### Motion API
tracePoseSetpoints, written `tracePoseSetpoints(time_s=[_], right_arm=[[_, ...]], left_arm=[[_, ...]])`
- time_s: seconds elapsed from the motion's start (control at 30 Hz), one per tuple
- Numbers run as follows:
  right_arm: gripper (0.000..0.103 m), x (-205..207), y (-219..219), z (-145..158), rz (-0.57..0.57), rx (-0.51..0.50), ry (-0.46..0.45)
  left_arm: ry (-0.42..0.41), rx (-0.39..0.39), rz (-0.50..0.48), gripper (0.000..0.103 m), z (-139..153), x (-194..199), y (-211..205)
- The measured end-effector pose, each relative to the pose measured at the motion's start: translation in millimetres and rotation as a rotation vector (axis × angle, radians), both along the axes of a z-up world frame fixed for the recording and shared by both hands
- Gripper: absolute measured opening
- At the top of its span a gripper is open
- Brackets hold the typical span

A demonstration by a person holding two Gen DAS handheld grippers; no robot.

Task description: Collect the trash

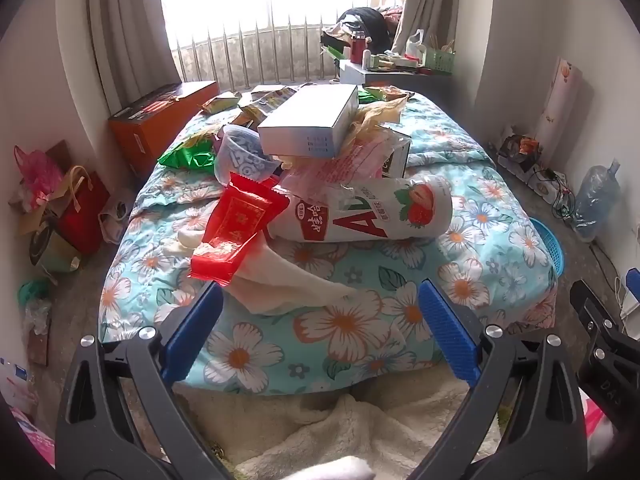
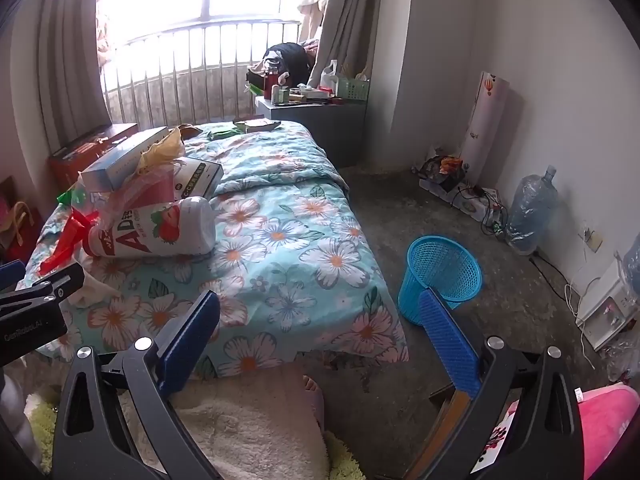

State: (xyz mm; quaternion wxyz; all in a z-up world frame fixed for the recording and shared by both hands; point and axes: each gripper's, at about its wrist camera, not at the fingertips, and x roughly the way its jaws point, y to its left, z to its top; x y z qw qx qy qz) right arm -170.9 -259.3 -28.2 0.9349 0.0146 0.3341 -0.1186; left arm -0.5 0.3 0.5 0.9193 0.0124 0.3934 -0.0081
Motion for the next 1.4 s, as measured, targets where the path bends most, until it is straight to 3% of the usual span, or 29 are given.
tracePoseSetpoints(time_s=[1.4], right_arm=[[0.097,1.1,4.5,1.2,0.004,-0.017,0.001]], left_arm=[[0.016,-0.005,0.001,0.094,-1.9,0.1,6.6]])
